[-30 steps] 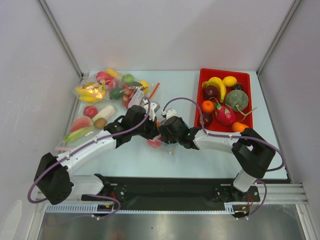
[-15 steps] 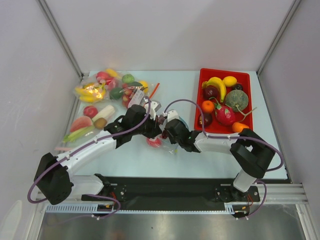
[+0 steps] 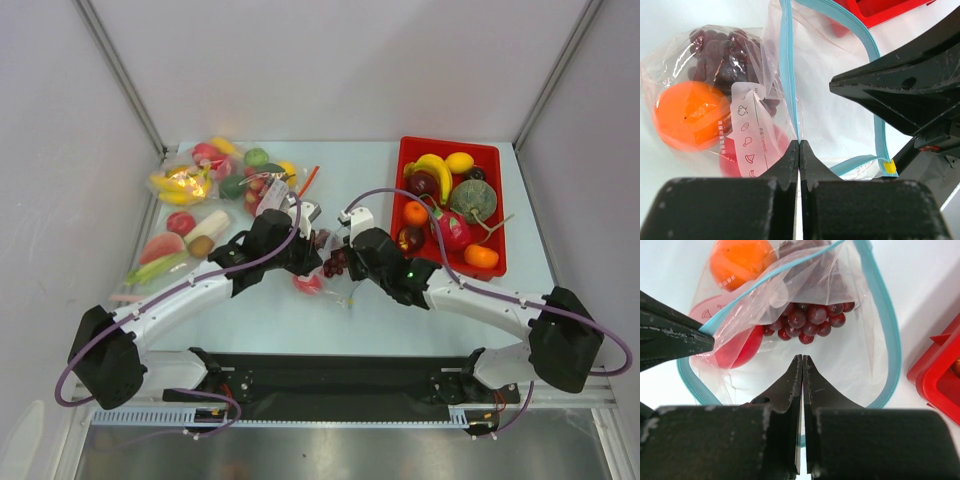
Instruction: Open the zip-top bag and remove the fake food
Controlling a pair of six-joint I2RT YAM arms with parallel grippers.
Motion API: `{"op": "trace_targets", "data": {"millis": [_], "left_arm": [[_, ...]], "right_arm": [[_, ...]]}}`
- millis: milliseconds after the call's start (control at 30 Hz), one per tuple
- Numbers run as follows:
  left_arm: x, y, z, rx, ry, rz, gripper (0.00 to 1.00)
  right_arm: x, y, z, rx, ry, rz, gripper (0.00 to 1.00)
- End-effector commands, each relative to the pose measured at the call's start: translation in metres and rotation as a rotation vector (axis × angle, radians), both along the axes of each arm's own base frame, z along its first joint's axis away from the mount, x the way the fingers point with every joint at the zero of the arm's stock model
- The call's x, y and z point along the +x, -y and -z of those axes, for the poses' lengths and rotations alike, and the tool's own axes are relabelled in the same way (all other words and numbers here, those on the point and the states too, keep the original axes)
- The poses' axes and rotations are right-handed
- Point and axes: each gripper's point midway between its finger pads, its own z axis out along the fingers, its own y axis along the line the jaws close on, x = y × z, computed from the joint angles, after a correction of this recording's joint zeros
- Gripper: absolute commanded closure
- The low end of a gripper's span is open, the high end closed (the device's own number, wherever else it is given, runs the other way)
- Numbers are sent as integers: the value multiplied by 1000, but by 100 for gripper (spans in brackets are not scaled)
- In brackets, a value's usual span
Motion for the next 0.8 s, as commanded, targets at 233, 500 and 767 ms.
{"op": "trace_targets", "data": {"millis": [233,500,767], "left_arm": [[8,0,-16,-33,50,-23,100],[9,-1,-6,-16,32,-15,100],[0,1,8,-9,-5,29,100]], "right_arm": [[18,-21,23,25,-53,-38,87],[47,-29,34,77,-22,-12,36],[61,-29,49,107,-23,-11,16]]}}
